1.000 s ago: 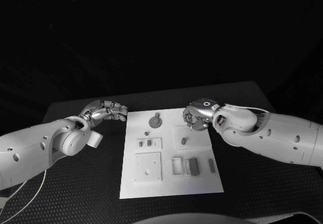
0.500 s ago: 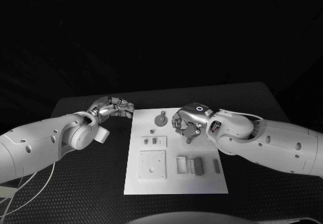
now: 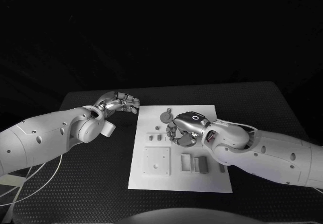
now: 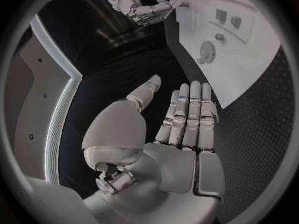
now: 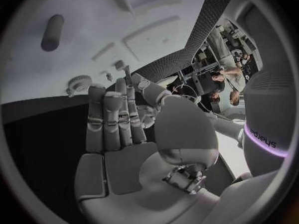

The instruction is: Assemble the parts on the task board

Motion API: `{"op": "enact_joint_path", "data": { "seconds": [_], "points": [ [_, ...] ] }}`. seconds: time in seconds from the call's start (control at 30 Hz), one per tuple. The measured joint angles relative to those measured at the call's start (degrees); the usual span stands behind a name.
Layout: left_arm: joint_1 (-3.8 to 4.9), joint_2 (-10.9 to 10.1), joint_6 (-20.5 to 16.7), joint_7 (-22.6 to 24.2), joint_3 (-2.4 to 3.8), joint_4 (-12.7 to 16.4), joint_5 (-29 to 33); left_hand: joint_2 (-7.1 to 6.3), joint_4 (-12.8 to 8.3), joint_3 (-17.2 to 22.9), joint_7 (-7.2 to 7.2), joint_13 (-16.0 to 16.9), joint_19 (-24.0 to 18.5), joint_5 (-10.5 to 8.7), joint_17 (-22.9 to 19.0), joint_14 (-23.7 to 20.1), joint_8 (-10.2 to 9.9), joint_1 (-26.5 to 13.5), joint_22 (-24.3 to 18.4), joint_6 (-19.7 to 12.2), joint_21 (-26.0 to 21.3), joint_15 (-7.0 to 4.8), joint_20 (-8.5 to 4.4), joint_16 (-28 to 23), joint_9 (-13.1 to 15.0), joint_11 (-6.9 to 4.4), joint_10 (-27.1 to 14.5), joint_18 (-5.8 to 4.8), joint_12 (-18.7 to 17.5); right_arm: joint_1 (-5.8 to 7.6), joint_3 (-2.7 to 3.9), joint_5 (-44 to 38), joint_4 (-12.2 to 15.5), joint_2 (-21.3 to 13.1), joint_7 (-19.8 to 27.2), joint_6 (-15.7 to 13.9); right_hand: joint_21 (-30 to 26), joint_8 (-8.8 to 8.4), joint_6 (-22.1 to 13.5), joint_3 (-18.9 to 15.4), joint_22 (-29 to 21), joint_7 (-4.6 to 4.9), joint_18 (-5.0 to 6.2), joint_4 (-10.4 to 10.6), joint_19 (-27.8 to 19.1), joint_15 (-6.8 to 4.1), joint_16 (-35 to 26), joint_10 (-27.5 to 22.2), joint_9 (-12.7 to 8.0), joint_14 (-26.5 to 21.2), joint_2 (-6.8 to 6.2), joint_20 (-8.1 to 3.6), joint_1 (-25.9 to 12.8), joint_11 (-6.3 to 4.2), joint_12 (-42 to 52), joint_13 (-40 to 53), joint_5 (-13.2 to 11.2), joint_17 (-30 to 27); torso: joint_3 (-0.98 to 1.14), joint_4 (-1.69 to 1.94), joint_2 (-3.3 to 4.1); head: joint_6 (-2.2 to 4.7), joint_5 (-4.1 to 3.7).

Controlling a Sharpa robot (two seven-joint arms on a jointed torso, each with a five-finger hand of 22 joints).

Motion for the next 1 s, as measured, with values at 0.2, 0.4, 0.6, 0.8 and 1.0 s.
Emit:
{"op": "enact_joint_path", "data": {
  "seconds": [0.2, 0.4, 0.6, 0.8, 1.0],
  "points": [
    [0.00, 0.2, -0.1, 0.0, 0.00, 0.0, 0.0, 0.00, 0.0, 0.0, 0.00, 0.0, 0.0, 0.00, 0.0, 0.0, 0.2, 0.0, 0.0, 0.0, 0.0, 0.00, 0.00, 0.0, 0.0, 0.00, 0.0, 0.00, 0.0, -1.60, -0.23, -0.8, -1.2, 1.4, 0.5, -0.4, 0.0, -0.05, 0.0, 0.0, 0.0, 0.00, 0.00, 0.0, 0.0, 0.00, 0.0, 0.0, 0.1, 0.0, 0.00, 0.01, 0.0, -0.01, -0.1, 0.0, 0.0, 0.1, 0.01, -0.01, 0.01, -0.57, 1.16],
    [0.01, 0.2, -0.1, 0.0, 0.00, 0.0, 0.0, 0.00, 0.0, 0.0, 0.00, 0.0, 0.0, 0.00, 0.0, 0.0, 0.2, 0.0, -0.1, 0.0, 0.0, 0.00, 0.00, 0.0, 0.0, 0.00, 0.0, -0.01, 0.0, -2.53, -0.51, -1.7, -1.8, 2.2, 0.8, -0.5, 0.0, -0.11, 0.0, -0.1, 0.0, 0.01, 0.00, -0.1, 0.0, 0.00, 0.0, 0.0, 0.1, 0.0, 0.00, 0.01, 0.0, -0.02, -0.2, 0.1, 0.0, 0.1, 0.02, -0.03, 0.03, -0.92, 1.87],
    [0.02, 0.3, -0.1, 0.0, 0.00, 0.0, 0.0, 0.00, 0.0, 0.0, 0.00, 0.0, 0.0, 0.00, 0.1, 0.0, 0.2, 0.0, 0.0, 0.0, 0.0, 0.00, 0.00, 0.0, 0.0, 0.00, 0.0, -0.02, 0.0, -2.55, -0.56, -2.5, -2.2, 2.9, 1.0, -0.5, 0.0, -0.15, 0.0, 0.1, 0.0, 0.02, 0.00, 0.1, 0.0, 0.00, 0.0, -0.1, 0.1, 0.0, 0.00, 0.03, 0.0, -0.11, 0.0, 0.1, 0.0, 0.1, 0.01, -0.08, 0.03, -1.20, 2.33],
    [0.03, 0.4, -0.1, 0.0, 0.01, 0.0, 0.0, 0.00, 0.0, 0.0, 0.00, 0.0, 0.0, 0.00, 0.1, 0.0, 0.2, 0.0, 0.0, 0.0, 0.0, 0.00, 0.00, 0.0, 0.0, 0.00, 0.0, -0.03, 0.0, -3.54, -0.93, -2.8, -2.8, 3.5, 1.2, -0.6, 0.0, -0.16, -0.1, 0.1, 0.1, 0.07, -0.01, 0.1, 0.0, 0.00, 0.0, -0.1, 0.1, 0.0, 0.00, -0.01, 0.0, -0.12, 0.0, 0.1, 0.0, 0.1, -0.03, -0.03, 0.03, -1.42, 2.71],
    [0.04, 0.3, -0.1, 0.0, 0.01, 0.0, 0.0, 0.00, 0.0, 0.0, 0.00, 0.0, 0.0, 0.00, 0.1, 0.0, 0.2, 0.0, -0.1, 0.0, 0.0, 0.00, 0.00, 0.0, 0.0, 0.00, 0.0, -0.04, 0.0, -4.16, -1.26, -3.1, -3.3, 4.0, 1.3, -0.5, 0.0, -0.20, -0.1, 0.1, 0.1, 0.07, 0.00, 0.1, 0.2, 0.00, 0.0, -0.1, 0.1, 0.0, 0.00, -0.01, 0.0, -0.12, 0.0, 0.1, -0.1, 0.1, -0.01, 0.00, 0.03, -1.73, 3.28]
  ]
}}
